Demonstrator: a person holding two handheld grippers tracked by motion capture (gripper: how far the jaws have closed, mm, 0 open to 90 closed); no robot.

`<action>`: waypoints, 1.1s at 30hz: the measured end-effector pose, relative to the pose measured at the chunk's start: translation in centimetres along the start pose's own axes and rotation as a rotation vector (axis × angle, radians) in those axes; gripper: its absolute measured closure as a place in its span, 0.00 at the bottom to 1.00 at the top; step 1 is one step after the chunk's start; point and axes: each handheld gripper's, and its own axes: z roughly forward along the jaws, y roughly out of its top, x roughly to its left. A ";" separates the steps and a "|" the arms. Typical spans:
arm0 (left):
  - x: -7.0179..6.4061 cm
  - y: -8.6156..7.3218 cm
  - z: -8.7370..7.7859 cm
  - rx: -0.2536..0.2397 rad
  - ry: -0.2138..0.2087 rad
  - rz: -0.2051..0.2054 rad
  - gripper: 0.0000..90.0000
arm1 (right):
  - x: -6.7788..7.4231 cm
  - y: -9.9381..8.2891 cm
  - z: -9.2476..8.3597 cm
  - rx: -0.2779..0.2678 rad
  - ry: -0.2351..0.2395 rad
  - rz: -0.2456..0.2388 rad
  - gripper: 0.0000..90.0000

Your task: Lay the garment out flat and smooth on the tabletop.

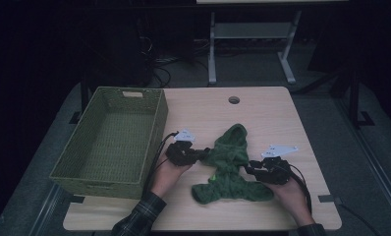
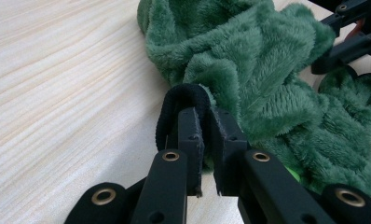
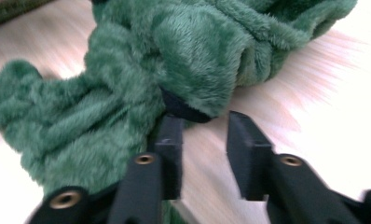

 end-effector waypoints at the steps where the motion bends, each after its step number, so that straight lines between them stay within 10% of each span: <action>1: 0.0 0.0 0.0 0.003 0.001 0.000 0.92 | -0.1 0.1 0.1 -0.004 0.005 0.008 0.85; 14: -0.2 0.3 -0.9 -0.035 0.018 0.006 0.92 | -3.0 4.1 -0.4 -0.092 -0.034 0.018 0.99; 21: 0.5 -0.2 0.6 -0.004 0.060 0.005 0.92 | -6.0 4.4 2.9 0.026 -0.093 0.094 1.00; 33: 0.3 -1.1 2.8 0.092 0.038 0.011 0.82 | -6.2 1.5 2.9 0.126 -0.102 0.091 0.98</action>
